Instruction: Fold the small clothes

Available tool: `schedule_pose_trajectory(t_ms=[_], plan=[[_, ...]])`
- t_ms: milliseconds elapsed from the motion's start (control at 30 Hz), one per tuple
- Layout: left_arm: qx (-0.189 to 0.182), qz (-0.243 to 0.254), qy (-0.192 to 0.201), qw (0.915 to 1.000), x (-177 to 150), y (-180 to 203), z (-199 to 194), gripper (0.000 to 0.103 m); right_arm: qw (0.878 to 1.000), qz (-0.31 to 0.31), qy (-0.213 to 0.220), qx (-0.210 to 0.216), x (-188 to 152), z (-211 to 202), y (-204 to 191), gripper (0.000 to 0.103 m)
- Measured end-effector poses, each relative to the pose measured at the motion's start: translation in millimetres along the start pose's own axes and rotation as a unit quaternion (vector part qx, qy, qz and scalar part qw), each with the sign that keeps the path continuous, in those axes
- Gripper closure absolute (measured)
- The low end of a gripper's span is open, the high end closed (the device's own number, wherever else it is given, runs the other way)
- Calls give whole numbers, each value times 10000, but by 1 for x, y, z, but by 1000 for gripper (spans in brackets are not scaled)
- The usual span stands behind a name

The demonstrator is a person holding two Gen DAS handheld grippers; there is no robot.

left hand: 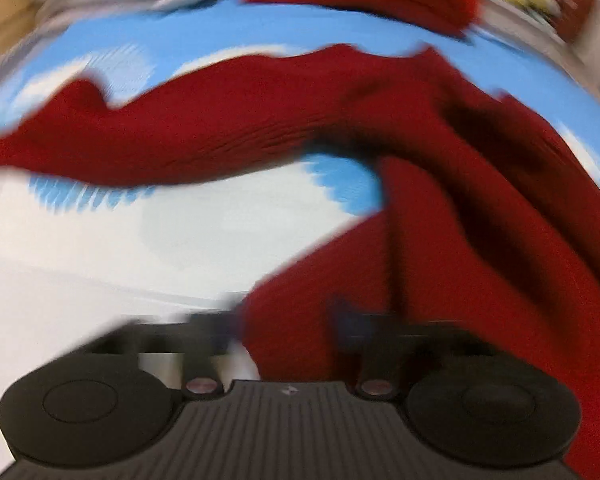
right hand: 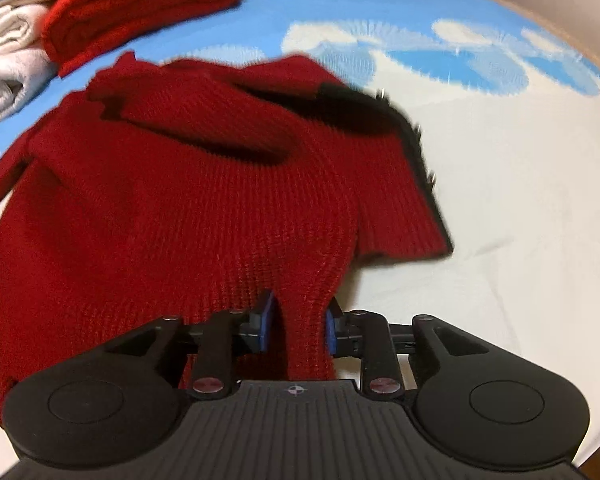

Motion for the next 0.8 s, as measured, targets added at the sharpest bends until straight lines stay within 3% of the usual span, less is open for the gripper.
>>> schedule_pose_trajectory(t_ms=[67,133,233,367,500,600,733,767,800], plan=[[370,442,198,9981,-3,5,-28,97,9999,-115,-46,27,-1,1,-2,91],[282,447,519,9973,-13,1,-69,97,9995,-288,60,66,-1,-6,-7,92],[532,334,838,9945,-34,-24,-126,97,9979,-266,283,509,3,-30,-9,92],[429,-169,652,9968,-84,-68,-187,97,9920,-81,536,1140,3,-68,8,92],[363,-420,399,9977,-156,-86,-229,97,9882,226,347,1476,-9,-82,34,92],[415,-412,65,9983,-203,-78,-229,97,9904,20,98,1380,-29,-84,42,92],[558,-420,-354,9969,-234,-71,-199,93,9941,-379,-347,958,-54,-70,51,91],[524,-532,-376,9965,-235,-74,-196,89,9943,-370,-421,904,-59,-69,52,90],[420,-678,-374,9961,-234,-76,-195,77,9944,-321,-478,889,-60,-67,56,90]])
Point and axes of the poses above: each gripper's, at about its wrist camera, not at the fingertips, and z roughly the way its jaws point, y to its right, x to its top, the point moved 4 cm from there along z, roughly the way its jaws point, and after that the axes turned 3 degrees about z, right-handed, at the moved point
